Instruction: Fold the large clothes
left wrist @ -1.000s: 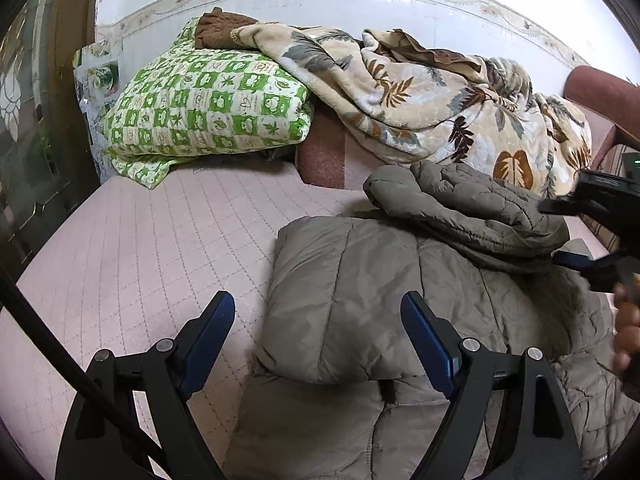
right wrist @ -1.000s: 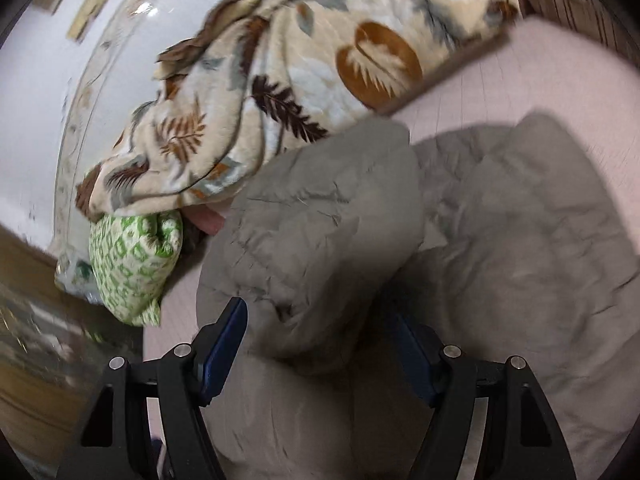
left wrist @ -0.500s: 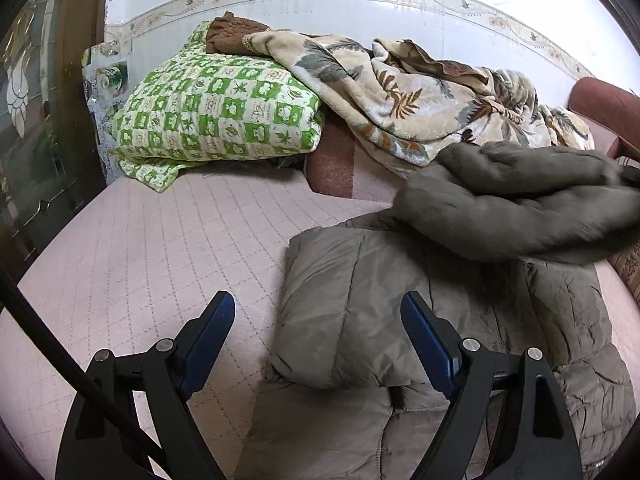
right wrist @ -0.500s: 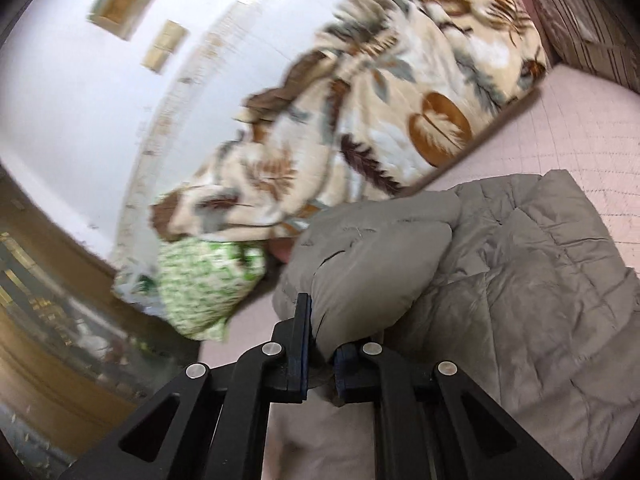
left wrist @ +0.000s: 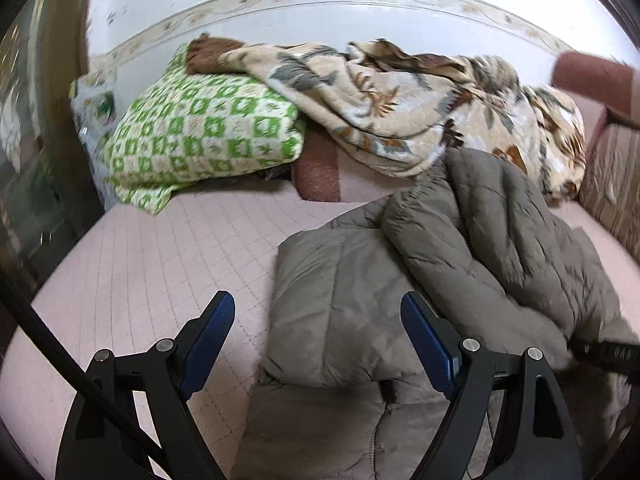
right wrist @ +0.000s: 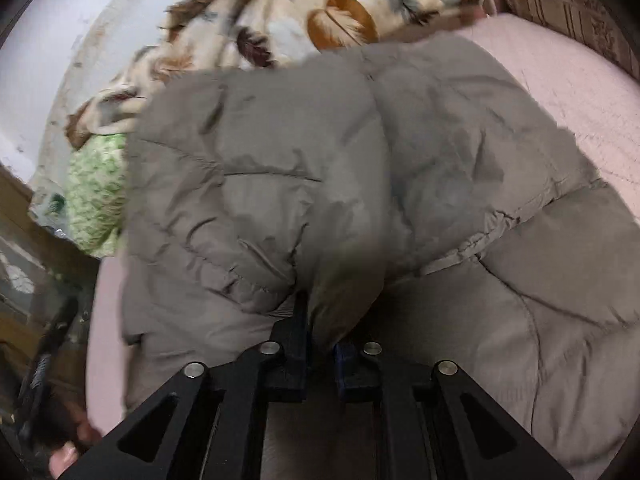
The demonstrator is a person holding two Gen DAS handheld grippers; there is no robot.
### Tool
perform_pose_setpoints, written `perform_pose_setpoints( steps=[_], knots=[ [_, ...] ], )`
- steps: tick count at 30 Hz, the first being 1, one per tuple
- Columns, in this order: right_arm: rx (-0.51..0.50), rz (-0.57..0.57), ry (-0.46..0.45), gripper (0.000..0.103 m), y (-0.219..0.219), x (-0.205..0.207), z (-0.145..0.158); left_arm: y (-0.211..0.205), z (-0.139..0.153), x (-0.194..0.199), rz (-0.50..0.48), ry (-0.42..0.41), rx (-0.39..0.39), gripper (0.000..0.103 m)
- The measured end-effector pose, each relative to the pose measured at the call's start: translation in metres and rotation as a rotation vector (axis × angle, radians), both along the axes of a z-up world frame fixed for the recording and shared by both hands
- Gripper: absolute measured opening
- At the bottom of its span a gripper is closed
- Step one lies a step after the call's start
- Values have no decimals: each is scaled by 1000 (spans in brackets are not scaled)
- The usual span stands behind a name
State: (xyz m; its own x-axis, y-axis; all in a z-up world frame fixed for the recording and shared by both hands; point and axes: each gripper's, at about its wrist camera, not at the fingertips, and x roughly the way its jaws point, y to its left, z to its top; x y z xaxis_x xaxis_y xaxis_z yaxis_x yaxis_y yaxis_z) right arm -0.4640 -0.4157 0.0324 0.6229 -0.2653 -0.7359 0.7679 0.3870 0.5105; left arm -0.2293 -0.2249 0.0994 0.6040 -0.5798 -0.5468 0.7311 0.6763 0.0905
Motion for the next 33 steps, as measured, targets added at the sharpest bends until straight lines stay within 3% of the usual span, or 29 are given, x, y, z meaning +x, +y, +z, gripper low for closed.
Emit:
perform_pose_setpoints(
  steps=[2, 6, 9, 12, 15, 18, 21, 24, 28, 33],
  knots=[
    [-6, 20, -5, 19, -3, 4, 1, -7, -4, -5, -26, -5, 13, 84],
    [-44, 85, 13, 45, 1, -1, 24, -19, -11, -7, -58, 18, 28, 84],
    [-103, 117, 12, 46, 13, -15, 46, -22, -10, -8, -68, 29, 20, 84],
    [-244, 139, 15, 46, 26, -23, 74, -26, -4, -9, -72, 39, -4, 84],
    [-384, 168, 34, 46, 24, -10, 100, -39, 3, -7, -72, 41, -32, 84],
    [-427, 203, 47, 49, 8, 17, 108, -57, 2, -4, -73, 56, -23, 84],
    [-428, 212, 44, 50, -6, 40, 104, -80, -6, -6, -85, 43, 2, 84],
    [-444, 248, 143, 50, -15, 68, 83, -98, -19, -7, -110, 58, 41, 84],
    [-404, 276, 223, 50, -25, 79, 48, -119, -60, 3, -91, 123, 191, 85],
    [-342, 287, 270, 50, -36, 87, 8, -121, -73, 7, -77, 132, 200, 90]
  ],
)
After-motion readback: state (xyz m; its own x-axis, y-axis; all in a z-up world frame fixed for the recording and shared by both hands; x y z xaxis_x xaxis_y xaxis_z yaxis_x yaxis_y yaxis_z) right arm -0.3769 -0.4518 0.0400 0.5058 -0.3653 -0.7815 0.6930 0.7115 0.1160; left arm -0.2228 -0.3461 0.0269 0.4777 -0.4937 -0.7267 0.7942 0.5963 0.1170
